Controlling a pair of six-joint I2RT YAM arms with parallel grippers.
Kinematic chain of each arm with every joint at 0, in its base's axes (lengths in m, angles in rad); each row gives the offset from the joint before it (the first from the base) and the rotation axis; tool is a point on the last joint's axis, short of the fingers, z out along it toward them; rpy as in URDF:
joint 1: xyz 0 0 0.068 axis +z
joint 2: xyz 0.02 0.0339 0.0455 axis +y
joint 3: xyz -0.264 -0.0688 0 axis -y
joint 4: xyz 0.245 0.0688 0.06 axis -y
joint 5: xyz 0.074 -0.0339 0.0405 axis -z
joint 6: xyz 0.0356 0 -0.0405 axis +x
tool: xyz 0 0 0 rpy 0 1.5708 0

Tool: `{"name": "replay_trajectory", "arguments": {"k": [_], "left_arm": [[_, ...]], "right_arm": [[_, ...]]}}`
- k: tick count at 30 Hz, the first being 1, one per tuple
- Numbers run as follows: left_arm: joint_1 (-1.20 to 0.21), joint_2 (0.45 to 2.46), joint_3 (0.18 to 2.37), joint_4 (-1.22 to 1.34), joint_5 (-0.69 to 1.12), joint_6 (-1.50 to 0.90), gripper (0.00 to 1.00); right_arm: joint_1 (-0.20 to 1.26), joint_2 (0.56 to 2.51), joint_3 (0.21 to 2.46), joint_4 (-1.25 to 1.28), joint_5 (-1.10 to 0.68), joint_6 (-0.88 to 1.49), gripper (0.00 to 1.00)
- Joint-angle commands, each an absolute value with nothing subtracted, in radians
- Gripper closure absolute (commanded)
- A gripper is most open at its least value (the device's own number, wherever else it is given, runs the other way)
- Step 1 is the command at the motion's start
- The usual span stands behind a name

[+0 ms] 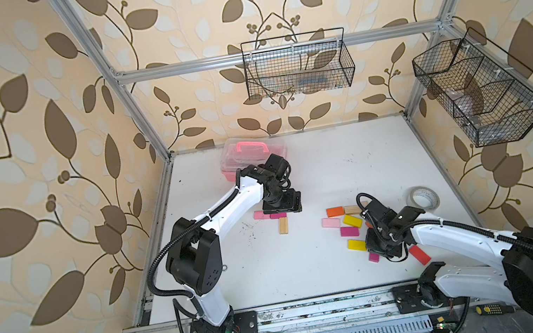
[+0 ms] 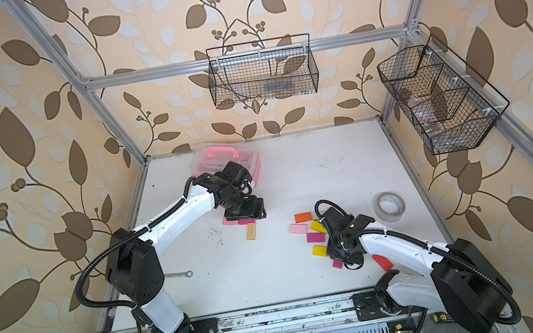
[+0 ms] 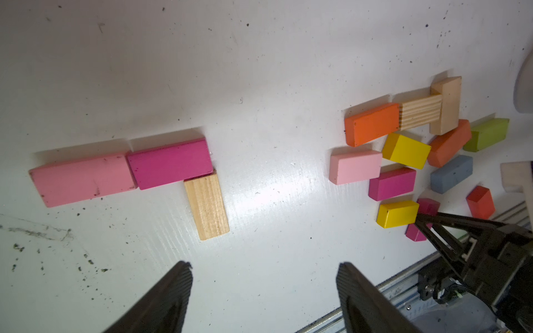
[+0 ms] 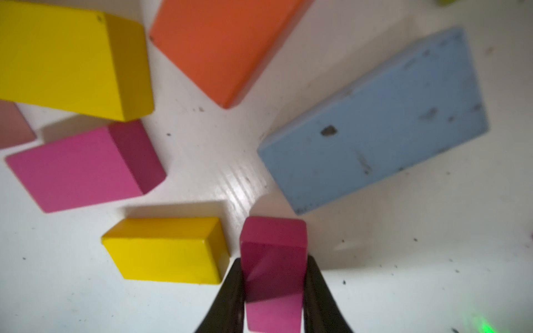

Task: Assemble the number 7 with building blocks
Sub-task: Pick up the building block from the center of the board, then assemble the building block at the center of the board.

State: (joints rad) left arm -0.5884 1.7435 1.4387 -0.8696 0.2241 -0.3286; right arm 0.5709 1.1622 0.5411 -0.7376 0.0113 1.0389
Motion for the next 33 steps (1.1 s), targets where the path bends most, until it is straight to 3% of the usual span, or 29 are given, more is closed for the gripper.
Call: {"name": "replay_trajectory", "arguments": {"k": [1,6,12,18,33], "left_arm": [[-0.588,1.669,1.430,-0.850,0.182,-0.363,0.18],[-0.531,1.592,1.366,-0.795,0.184,-0.431,0.18],[-0.372,1.457,1.190,-0.690,0.239,-0.573,0.19],[-0.365,1.348,1.129,-0.709,0.177,-0.598,0.18],[-0.364,1.242,1.052,-0.761,0.157,-0.625,0.17]], "right_arm": [[0.613,1.150,0.640,-0.839,0.053,1.034,0.76],[0.680,1.201,0.819,-0.846,0.034,0.974,0.75],[0.708,1.458,0.953,-0.589,-0.196,0.892,0.75],[0.795,1.716,1.127,-0.463,-0.415,0.805,0.74],[0.828,1.911,1.216,-0.416,-0.486,0.826,0.74]]}}
